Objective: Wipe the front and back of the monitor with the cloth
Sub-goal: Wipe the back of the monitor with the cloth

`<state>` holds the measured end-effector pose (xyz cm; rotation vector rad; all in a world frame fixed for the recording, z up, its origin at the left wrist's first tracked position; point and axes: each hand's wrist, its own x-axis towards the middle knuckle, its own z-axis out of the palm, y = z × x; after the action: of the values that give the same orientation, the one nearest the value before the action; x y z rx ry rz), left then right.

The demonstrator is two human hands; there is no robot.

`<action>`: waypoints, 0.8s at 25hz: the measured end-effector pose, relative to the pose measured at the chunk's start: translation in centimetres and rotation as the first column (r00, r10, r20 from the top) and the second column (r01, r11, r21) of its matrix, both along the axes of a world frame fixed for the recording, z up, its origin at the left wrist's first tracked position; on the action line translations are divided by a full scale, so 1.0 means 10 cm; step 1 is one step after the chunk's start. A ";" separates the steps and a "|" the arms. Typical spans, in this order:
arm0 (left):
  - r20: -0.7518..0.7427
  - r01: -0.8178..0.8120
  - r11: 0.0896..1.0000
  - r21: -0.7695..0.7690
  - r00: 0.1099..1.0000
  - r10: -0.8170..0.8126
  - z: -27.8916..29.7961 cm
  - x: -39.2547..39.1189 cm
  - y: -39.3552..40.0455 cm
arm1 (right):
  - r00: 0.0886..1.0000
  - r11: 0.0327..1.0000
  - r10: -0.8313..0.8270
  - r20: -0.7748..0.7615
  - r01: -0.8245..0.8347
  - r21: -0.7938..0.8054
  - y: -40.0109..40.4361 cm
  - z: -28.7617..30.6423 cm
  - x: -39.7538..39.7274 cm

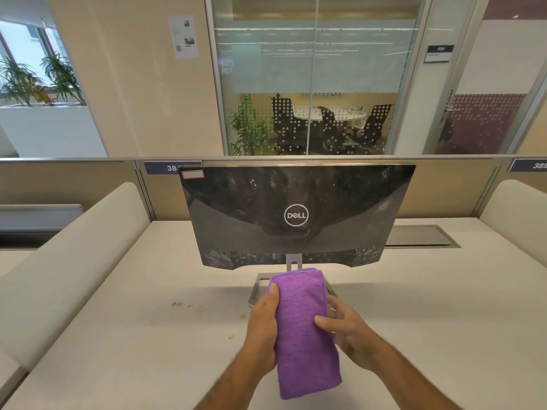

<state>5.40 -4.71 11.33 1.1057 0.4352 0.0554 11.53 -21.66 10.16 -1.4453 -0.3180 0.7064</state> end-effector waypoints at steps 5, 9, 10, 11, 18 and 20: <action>-0.157 0.065 0.996 0.054 0.986 -0.056 0.03 -0.06 0.08 | 0.969 0.971 -0.232 -0.080 0.225 -0.083 0.02 -0.02 -0.01; -0.082 0.186 0.966 0.182 0.981 -0.174 -0.03 -0.11 0.22 | 0.932 0.933 -0.357 -0.061 0.351 -0.083 0.02 -0.05 0.00; -0.043 0.199 0.962 0.186 0.980 -0.195 -0.04 -0.11 0.25 | 0.925 0.925 -0.376 -0.049 0.372 -0.075 0.02 -0.04 0.00; -0.014 0.193 0.959 0.207 0.981 -0.194 -0.04 -0.10 0.25 | 0.925 0.924 -0.377 -0.035 0.374 -0.081 0.01 -0.04 0.01; 0.095 0.128 0.914 0.386 0.980 -0.177 -0.04 -0.08 0.25 | 0.968 0.969 -0.234 0.088 0.239 -0.056 -0.07 -0.03 0.05; 0.066 0.145 0.878 0.456 0.978 -0.197 -0.03 -0.07 0.24 | 0.952 0.955 -0.240 0.188 0.266 -0.129 -0.05 -0.01 0.04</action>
<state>4.71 -2.36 11.06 1.5885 0.2240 0.0630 11.96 -22.16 10.10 -1.6627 -0.2066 0.4054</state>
